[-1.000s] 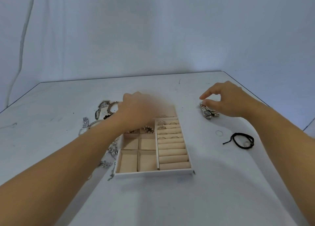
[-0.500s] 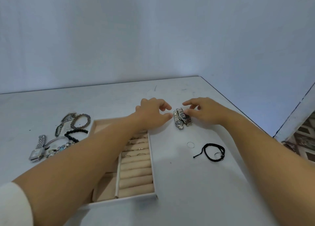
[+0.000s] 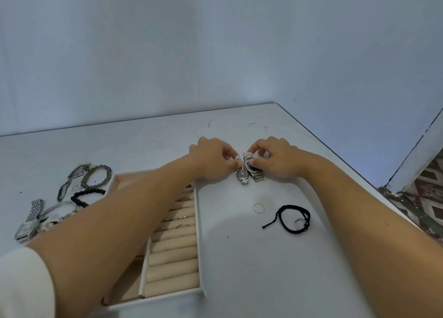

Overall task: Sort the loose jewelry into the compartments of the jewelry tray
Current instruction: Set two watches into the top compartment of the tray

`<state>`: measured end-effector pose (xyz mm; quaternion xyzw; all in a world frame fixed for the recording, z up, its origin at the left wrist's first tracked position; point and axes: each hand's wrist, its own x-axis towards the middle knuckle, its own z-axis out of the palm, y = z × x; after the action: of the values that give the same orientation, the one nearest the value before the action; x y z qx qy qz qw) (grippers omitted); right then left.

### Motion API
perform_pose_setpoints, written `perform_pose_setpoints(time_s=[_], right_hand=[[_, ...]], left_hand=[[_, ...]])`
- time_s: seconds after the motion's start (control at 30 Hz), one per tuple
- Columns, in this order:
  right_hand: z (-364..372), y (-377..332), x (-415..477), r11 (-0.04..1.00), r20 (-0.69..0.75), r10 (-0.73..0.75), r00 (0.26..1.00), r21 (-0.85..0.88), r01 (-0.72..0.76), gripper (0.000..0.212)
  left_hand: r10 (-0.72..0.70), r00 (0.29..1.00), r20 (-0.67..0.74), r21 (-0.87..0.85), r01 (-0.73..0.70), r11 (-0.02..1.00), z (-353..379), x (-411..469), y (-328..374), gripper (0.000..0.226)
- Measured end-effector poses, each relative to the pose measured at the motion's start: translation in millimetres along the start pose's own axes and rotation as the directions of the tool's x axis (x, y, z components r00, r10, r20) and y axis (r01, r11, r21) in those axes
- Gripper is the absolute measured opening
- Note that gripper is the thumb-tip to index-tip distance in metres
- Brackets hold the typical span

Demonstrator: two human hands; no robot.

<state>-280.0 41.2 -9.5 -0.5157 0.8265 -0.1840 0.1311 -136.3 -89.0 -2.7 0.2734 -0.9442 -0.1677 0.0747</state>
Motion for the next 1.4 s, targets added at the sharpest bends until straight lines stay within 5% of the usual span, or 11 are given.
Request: perform_pose_setpoints(time_s=[0.27, 0.4, 0.57, 0.77, 0.9, 1.4], right_hand=[[-2.9, -12.6, -9.4, 0.967, 0.018, 0.009, 1.000, 0.255, -0.014, 0.039], [-9.0, -26.4, -11.8, 0.975, 0.089, 0.026, 0.996, 0.217, -0.045, 0.027], [-13.6, -51.4, -22.1, 0.979, -0.007, -0.031, 0.999, 0.202, 0.032, 0.008], [-13.3, -97.4, -33.5, 0.987, -0.207, -0.133, 0.969, 0.059, 0.148, 0.015], [-10.5, -129.0, -35.1, 0.963, -0.320, -0.201, 0.926, 0.111, 0.247, 0.016], [38.8, -196.3, -7.7, 0.918, -0.339, -0.292, 0.894, 0.162, 0.361, 0.014]], left_hand=[[0.045, 0.997, -0.067, -0.153, -0.054, 0.987, -9.5, -10.7, -5.5, 0.014], [0.052, 0.984, -0.173, -0.250, -0.095, 0.963, -19.5, -26.8, -11.3, 0.012], [0.072, 0.958, -0.278, -0.277, -0.152, 0.949, -36.3, -56.6, -21.6, 0.009], [0.013, 0.924, -0.383, -0.308, -0.140, 0.941, -56.9, -87.4, -44.3, 0.007], [-0.049, 0.901, -0.432, -0.314, -0.099, 0.944, -76.2, -103.9, -62.2, 0.006], [-0.126, 0.888, -0.442, -0.322, -0.025, 0.946, -87.9, -137.0, -137.4, 0.008]])
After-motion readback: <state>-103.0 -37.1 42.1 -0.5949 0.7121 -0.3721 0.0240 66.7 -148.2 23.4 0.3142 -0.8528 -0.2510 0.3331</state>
